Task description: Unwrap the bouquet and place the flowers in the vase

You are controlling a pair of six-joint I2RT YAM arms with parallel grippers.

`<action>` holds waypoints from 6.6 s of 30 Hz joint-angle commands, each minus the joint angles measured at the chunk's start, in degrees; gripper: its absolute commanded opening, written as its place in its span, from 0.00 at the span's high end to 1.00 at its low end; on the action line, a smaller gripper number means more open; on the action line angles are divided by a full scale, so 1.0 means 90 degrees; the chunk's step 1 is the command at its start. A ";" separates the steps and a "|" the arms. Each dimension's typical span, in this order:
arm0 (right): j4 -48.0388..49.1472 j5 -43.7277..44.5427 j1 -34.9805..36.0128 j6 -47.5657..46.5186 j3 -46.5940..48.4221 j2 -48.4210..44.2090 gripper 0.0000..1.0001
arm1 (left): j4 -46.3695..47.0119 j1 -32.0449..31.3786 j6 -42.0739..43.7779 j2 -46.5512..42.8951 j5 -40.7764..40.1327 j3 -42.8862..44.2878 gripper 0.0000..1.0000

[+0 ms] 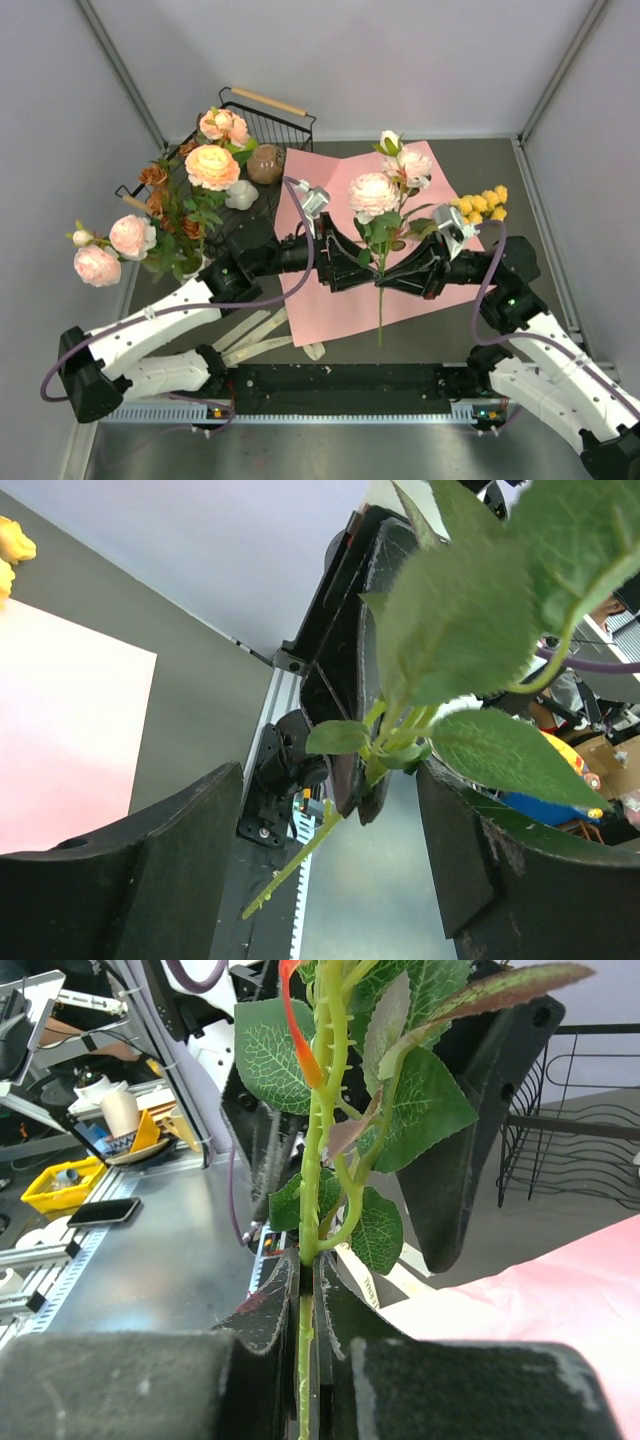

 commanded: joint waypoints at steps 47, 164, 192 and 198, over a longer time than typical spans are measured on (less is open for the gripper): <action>-0.2222 0.3616 0.0231 -0.1025 0.0493 0.0535 0.03 | -0.5215 -0.0010 0.6913 -0.4147 -0.6467 0.3371 1.00; 0.0940 0.6615 -0.2845 0.3390 0.0727 0.6861 0.73 | -0.3272 -0.0215 0.2451 -0.0300 0.0056 0.0491 0.38; -0.0298 0.0384 -0.0043 -0.0381 0.0543 0.1044 0.98 | -0.0803 -0.0176 0.1797 -0.2194 -0.0989 0.0110 0.38; -0.0376 0.0384 0.0211 -0.0175 0.0542 0.0603 1.00 | -0.0635 -0.0176 0.1173 -0.1942 -0.0697 -0.0095 0.37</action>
